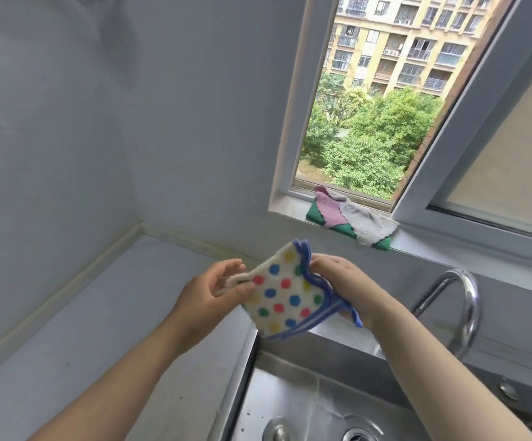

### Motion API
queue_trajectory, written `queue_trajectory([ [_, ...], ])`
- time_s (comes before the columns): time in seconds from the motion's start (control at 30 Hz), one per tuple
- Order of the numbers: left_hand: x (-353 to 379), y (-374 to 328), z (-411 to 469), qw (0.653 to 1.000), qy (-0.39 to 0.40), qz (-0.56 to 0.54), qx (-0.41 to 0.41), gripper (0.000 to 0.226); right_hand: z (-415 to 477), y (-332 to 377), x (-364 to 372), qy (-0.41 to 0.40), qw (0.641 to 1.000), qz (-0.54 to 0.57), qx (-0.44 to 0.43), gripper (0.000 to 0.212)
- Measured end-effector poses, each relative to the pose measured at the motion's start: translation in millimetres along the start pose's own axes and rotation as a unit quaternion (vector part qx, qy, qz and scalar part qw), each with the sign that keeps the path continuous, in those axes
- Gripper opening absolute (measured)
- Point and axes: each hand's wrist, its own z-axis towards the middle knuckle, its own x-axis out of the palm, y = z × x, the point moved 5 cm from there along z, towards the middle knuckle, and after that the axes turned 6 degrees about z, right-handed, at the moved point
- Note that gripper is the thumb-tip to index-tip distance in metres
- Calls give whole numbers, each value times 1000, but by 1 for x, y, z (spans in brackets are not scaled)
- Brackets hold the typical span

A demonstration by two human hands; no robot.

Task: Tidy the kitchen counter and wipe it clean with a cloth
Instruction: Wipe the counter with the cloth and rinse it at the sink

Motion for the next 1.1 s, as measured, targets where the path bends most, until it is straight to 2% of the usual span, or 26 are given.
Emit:
queue_trajectory([
  [0.07,-9,9,-22,996,72,-52,-9,69,-11,-13,30,25,999,8,29,22],
  [0.13,-20,17,-43,990,105,-89,-24,56,-18,-25,56,52,997,11,49,20],
  [0.27,-55,40,-82,996,63,-29,-54,7,-27,-46,106,71,993,-17,91,18],
  [0.37,-84,64,-113,995,36,-29,-89,12,-34,-68,147,135,982,-81,107,20],
  [0.43,-99,80,-130,991,19,-28,-127,11,-36,-82,168,143,972,-173,66,16],
  [0.57,-123,110,-165,979,43,-40,-197,14,-40,-98,209,64,945,-305,-97,9],
  [0.67,-141,126,-188,971,33,-89,-220,14,-51,-105,244,50,908,-353,-219,17],
  [0.73,-155,138,-201,960,-2,-150,-236,17,-65,-108,270,79,862,-391,-312,27],
  [0.8,-166,148,-211,942,-32,-218,-253,24,-79,-112,291,102,801,-436,-398,35],
  [0.9,-180,154,-223,905,-40,-325,-270,30,-95,-121,316,103,722,-477,-491,34],
  [0.97,-188,156,-228,888,-32,-362,-281,39,-100,-129,326,106,709,-476,-509,33],
  [1.0,-192,156,-230,893,-28,-351,-280,43,-101,-132,329,110,709,-474,-510,33],
  [1.07,-199,158,-230,923,-17,-292,-251,47,-100,-140,336,126,718,-483,-485,34],
  [1.1,-201,158,-229,935,-21,-260,-240,39,-98,-143,336,133,736,-485,-454,37],
])
